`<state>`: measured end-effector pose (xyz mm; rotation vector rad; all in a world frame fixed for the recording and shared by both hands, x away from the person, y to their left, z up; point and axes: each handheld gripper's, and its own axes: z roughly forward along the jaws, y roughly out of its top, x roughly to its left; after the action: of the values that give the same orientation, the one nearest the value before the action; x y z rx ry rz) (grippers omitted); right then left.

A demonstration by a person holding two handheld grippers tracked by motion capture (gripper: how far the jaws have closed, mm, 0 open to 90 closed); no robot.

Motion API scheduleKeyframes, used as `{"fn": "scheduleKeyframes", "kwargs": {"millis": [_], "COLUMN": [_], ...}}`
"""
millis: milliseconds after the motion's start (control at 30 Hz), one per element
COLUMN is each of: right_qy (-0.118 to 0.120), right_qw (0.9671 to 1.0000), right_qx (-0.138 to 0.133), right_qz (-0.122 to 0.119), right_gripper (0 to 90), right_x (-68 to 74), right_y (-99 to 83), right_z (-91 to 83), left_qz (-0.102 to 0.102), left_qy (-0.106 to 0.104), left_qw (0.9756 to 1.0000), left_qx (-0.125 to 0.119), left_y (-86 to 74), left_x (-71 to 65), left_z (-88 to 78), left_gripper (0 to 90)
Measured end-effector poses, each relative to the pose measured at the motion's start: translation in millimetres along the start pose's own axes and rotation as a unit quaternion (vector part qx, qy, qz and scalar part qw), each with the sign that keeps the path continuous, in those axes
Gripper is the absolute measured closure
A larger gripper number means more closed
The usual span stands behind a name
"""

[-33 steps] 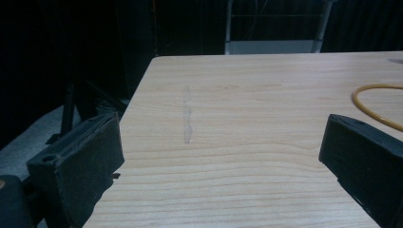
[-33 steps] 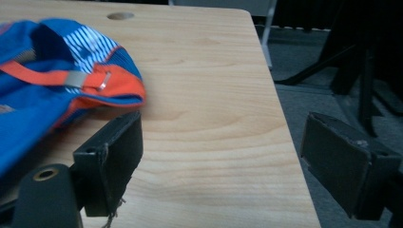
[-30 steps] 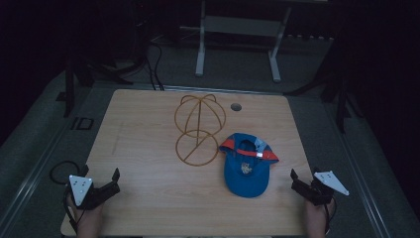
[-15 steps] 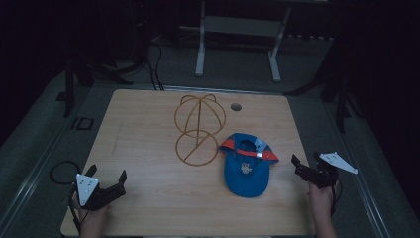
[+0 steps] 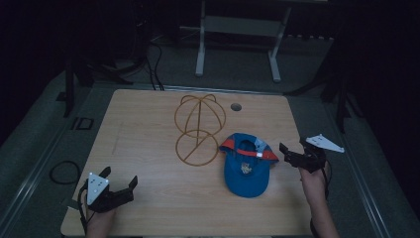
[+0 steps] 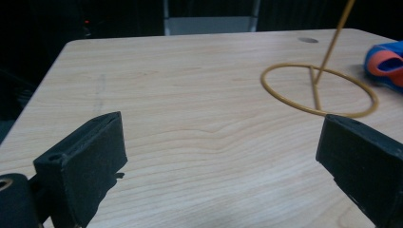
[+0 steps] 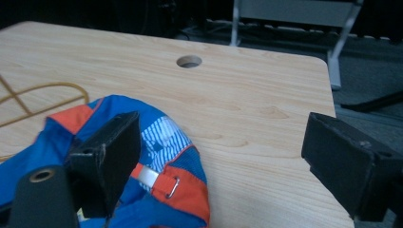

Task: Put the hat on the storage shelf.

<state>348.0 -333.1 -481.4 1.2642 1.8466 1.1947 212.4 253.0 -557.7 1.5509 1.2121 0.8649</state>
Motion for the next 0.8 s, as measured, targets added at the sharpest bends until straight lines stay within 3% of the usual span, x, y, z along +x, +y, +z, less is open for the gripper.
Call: {"fn": "scheduleKeyframes", "kwargs": {"millis": [67, 167, 233, 533, 800], "right_qy": [-0.001, 0.033, 0.038, 0.082, 0.091], "right_qw": [0.9999, 0.9992, 0.9985, 0.9931, 0.9898], "right_qx": [0.009, 0.017, 0.029, 0.072, 0.101], "right_qz": [-0.01, -0.014, -0.027, -0.043, -0.044], "right_gripper": [12.6, 12.9, 13.9, 29.3, 27.9], "right_x": [3.6, 6.9, 9.8, 17.9, 25.3], "right_y": [3.2, 6.3, 7.6, 5.9, 1.1], "right_z": [6.8, 16.6, 24.9, 63.2, 91.4], "left_qz": [0.007, 0.016, 0.022, 0.027, 0.029], "left_qy": [-0.002, -0.004, -0.004, -0.014, -0.013], "left_qw": [1.0, 0.9998, 0.9997, 0.9995, 0.9994], "left_qx": [-0.004, -0.005, -0.002, 0.004, 0.016], "left_y": [0.0, 0.5, 0.2, -0.8, -2.2], "left_x": [-0.8, -2.6, -3.8, -4.7, -5.2], "left_z": [-0.7, -1.5, -1.1, 0.9, 3.3], "left_gripper": [2.9, 2.9, 2.9, 3.3, 4.8]}}
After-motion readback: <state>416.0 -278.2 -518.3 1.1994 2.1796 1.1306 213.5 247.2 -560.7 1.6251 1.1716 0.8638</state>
